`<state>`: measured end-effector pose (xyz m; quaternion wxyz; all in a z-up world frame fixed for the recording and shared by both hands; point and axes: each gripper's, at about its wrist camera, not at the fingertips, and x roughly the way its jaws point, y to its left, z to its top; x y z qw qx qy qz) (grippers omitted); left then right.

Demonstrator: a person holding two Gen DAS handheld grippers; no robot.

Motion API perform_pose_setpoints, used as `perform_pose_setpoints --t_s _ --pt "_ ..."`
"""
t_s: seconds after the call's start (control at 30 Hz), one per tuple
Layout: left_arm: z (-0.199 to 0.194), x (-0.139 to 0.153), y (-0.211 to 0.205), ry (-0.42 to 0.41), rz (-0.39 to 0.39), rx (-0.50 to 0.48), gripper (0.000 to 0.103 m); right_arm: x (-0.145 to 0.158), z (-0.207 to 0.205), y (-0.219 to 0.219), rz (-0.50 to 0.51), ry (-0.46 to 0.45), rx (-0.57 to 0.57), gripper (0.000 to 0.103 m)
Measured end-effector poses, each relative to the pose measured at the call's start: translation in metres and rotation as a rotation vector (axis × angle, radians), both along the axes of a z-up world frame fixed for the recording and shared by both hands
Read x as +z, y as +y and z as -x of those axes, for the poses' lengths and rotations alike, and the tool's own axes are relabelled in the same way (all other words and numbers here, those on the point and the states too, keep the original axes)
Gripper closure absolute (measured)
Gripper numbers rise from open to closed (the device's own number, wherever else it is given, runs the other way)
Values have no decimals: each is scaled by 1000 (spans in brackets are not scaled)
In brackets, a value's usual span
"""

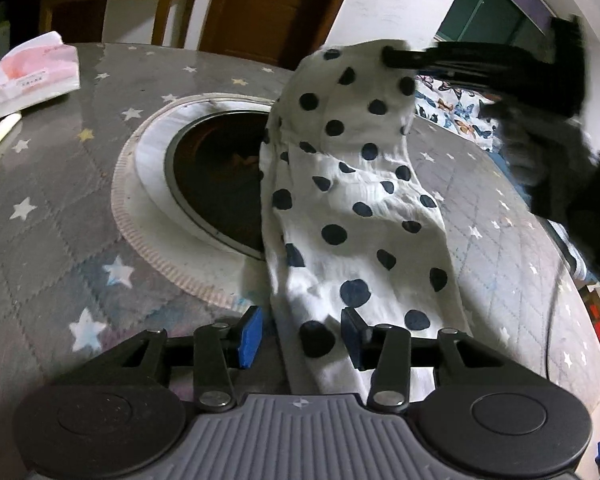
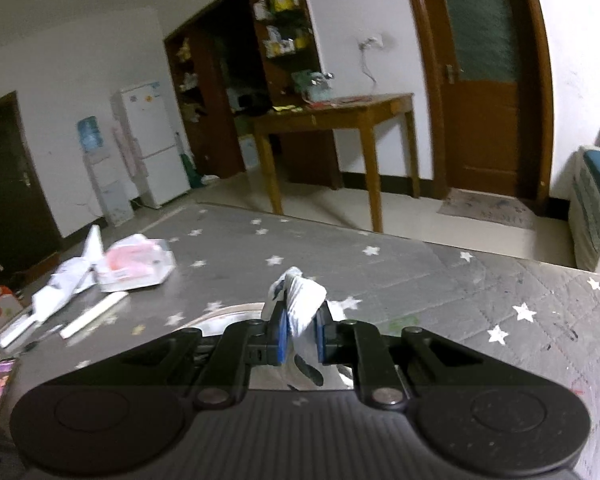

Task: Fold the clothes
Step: 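Lift the held strip end with the right gripper and fold it toward the left gripper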

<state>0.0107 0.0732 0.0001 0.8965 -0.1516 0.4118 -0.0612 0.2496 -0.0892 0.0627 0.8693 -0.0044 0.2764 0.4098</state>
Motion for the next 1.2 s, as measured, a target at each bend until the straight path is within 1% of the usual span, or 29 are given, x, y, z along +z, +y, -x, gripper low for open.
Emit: perform_pose_setpoints --t_s 0.17,0.3,0.4,0.6,0.67,0.73,0.9,0.93,1.0,1.03,1.17,1.2 --pt "8 2 4 -11 -2 13 55 11 48 -14 -26 1 58 91" --pt "12 4 3 -16 -18 13 55 14 93 -31 -49 18 98 91" --pt "15 5 2 -21 -32 15 55 15 129 -45 -53 24 147 91" --pt "21 9 0 -27 -55 31 55 14 192 -66 -64 35 259 91" --pt "24 11 1 -31 -59 41 55 12 206 -72 -82 45 292 91" --pt "28 13 4 -36 -62 51 55 5 225 -74 -65 51 338 91" --pt "36 18 14 -43 -70 79 55 -17 256 -70 46 21 468 90" --pt "37 20 15 -45 -72 81 55 -20 261 -69 68 19 487 86" --pt "40 23 17 -54 -80 82 55 -26 269 -66 110 16 525 83" --pt "42 26 18 -63 -81 79 55 -26 270 -66 114 23 534 78" --pt "45 37 14 -103 -72 55 55 -22 268 -70 108 60 559 75" --pt "46 39 14 -113 -70 48 55 -19 265 -69 98 70 553 71"
